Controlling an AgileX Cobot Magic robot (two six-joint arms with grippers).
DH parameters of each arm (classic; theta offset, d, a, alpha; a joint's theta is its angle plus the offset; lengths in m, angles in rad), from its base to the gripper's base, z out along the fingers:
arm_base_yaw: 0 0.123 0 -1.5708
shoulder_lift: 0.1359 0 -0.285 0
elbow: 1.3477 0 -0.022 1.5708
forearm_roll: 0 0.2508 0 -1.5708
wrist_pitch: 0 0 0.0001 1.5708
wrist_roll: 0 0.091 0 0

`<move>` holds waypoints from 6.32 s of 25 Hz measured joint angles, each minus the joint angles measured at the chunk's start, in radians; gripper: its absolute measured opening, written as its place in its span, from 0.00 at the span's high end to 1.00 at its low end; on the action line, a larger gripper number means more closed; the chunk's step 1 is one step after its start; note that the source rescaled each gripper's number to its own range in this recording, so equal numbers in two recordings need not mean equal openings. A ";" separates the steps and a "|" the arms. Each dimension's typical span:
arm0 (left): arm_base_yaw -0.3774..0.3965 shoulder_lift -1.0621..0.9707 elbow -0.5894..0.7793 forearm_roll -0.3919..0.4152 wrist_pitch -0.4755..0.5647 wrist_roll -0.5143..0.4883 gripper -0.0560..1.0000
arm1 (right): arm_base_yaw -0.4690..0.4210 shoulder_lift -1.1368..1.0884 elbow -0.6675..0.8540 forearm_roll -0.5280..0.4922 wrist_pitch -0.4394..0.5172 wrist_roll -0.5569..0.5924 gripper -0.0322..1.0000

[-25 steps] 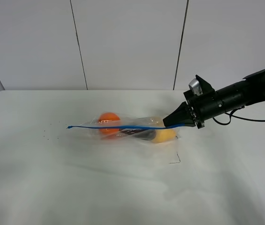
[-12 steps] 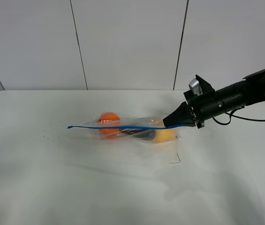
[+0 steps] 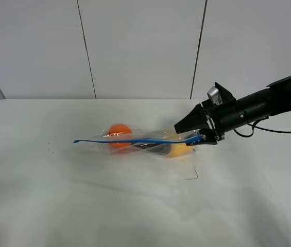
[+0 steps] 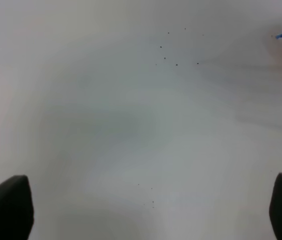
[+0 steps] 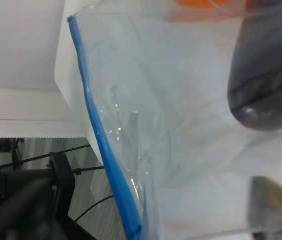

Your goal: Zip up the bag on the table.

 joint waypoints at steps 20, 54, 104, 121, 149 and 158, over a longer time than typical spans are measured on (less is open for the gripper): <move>0.000 0.000 0.000 0.000 0.000 0.001 0.02 | 0.000 -0.099 0.000 -0.116 -0.028 0.134 0.00; 0.000 0.000 0.000 0.000 0.001 0.001 0.02 | 0.000 -0.191 0.000 -1.096 -0.237 0.757 0.00; 0.000 0.000 0.000 0.000 0.001 0.001 0.02 | -0.002 -0.528 0.149 -1.312 -0.397 0.897 0.12; 0.000 0.000 0.000 0.000 0.001 0.001 0.02 | -0.002 -0.667 0.185 -1.301 -0.378 0.894 0.00; 0.000 0.000 0.000 0.000 0.001 0.001 0.02 | -0.002 -1.640 0.521 -1.284 -0.358 0.935 0.00; 0.000 0.000 0.000 0.000 0.001 0.001 0.02 | -0.002 -1.921 0.548 -1.277 -0.309 0.935 0.00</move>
